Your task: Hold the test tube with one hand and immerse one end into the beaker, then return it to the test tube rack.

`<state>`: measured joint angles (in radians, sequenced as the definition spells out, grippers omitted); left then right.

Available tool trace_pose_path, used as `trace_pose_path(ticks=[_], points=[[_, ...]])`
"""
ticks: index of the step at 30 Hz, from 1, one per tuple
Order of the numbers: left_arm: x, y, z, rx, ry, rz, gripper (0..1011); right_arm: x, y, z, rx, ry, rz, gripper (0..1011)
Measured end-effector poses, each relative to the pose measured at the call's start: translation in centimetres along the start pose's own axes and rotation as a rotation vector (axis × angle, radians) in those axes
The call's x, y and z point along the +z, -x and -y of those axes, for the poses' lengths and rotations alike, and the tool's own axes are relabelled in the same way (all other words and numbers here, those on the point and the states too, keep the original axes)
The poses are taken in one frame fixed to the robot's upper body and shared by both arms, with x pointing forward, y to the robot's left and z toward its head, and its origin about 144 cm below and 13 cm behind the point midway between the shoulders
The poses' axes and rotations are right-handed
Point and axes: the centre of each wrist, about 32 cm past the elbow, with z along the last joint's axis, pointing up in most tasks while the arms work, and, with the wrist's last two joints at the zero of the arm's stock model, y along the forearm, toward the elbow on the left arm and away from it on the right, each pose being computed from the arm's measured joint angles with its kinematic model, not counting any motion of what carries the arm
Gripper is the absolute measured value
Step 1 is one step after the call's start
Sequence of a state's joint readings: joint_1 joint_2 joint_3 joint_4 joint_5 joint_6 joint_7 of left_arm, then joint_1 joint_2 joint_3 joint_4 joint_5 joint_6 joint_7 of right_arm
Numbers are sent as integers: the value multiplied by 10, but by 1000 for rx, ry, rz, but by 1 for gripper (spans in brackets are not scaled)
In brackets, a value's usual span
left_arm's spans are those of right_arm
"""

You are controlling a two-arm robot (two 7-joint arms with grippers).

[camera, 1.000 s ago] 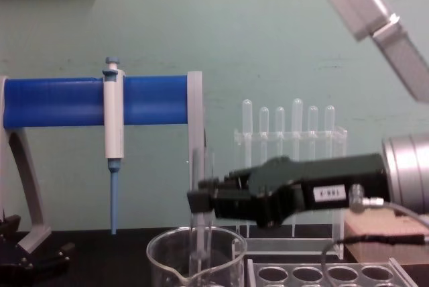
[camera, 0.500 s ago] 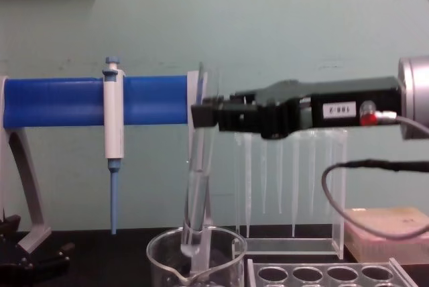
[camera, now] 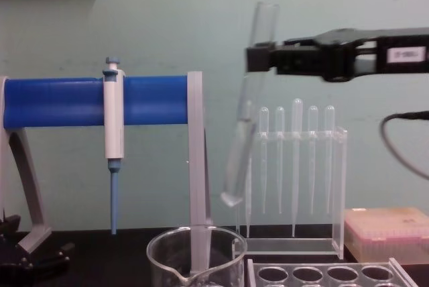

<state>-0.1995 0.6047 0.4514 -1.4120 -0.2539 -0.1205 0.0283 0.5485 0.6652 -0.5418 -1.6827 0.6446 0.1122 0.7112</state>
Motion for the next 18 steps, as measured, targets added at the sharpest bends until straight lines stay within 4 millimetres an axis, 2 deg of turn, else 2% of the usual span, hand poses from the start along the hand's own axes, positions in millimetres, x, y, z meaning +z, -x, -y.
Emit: trace_pose_path(ticks=[3,8,12,18], points=[[0,0,0,0,0,0,1000,1,-3,10,-9,-3,2,242],[0,0,0,0,0,0,1000,-5,-5,42,-36,12,1,242],[0,0,0,0,0,0,1000,-14,-4,56,-47,36,-7,242],[0,0,0,0,0,0,1000,-28,-2,64,-56,63,-20,242]])
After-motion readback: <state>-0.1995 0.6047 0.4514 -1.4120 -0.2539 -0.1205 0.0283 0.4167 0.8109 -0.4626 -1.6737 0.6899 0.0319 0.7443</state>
